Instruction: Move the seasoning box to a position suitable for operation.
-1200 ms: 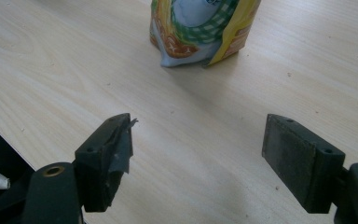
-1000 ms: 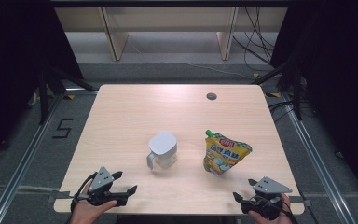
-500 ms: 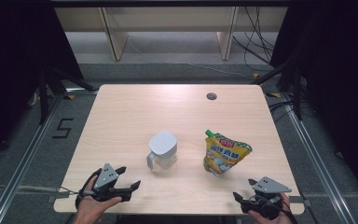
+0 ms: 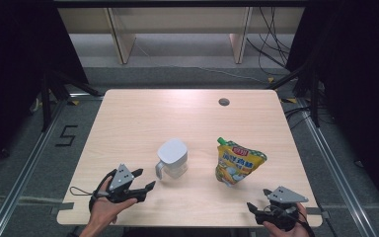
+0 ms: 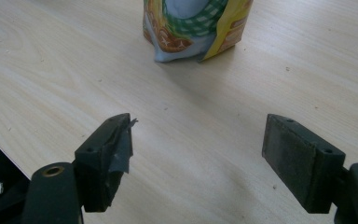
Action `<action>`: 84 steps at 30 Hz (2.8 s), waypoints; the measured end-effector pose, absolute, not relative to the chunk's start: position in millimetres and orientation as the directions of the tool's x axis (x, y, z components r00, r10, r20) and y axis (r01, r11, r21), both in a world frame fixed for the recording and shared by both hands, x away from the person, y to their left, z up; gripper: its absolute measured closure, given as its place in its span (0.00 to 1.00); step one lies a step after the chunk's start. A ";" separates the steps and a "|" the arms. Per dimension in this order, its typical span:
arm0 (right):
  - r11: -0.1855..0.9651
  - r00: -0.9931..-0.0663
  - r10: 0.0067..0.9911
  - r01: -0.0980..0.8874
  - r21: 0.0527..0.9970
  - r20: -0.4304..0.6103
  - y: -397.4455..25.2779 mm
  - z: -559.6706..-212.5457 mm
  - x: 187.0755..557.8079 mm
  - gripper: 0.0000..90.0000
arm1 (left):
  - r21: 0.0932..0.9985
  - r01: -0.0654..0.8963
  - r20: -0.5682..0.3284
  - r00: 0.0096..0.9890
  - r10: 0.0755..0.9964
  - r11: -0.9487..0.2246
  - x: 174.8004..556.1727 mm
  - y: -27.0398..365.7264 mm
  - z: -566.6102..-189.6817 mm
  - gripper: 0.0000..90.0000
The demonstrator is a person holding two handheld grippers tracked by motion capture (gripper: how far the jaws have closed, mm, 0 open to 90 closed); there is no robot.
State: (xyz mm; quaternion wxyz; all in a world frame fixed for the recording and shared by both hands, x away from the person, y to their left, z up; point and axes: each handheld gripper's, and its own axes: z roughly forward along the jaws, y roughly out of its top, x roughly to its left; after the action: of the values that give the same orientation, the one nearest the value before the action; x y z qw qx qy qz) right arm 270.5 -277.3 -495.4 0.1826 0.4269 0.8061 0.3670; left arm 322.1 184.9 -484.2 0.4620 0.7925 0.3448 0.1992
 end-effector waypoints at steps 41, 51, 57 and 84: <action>0.385 -0.585 0.811 0.525 0.758 -0.007 -272.8 -494.8 272.7 0.28 | 0.862 0.327 0.068 0.683 0.728 -0.388 361.7 166.6 -488.6 0.74; 0.388 -0.584 0.811 0.529 0.755 -0.007 -272.0 -495.1 273.5 0.28 | 0.870 0.333 0.049 0.676 0.736 -0.364 376.9 179.8 -491.3 0.76; 0.406 -0.591 0.806 0.513 0.757 -0.032 -272.9 -494.9 274.0 0.28 | 0.877 0.319 0.034 0.706 0.708 -0.359 375.9 180.2 -492.4 0.77; 0.377 -0.576 0.817 0.533 0.757 0.000 -273.1 -494.1 272.1 0.28 | 0.875 0.249 0.007 0.852 0.524 -0.416 317.7 148.8 -491.6 0.77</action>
State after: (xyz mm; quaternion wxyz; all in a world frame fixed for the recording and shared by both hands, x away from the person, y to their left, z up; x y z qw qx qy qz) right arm 272.1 -273.1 -494.1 0.1919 0.4183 0.8071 0.3697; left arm 317.7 148.8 -491.6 0.4878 0.8294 0.2329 0.1411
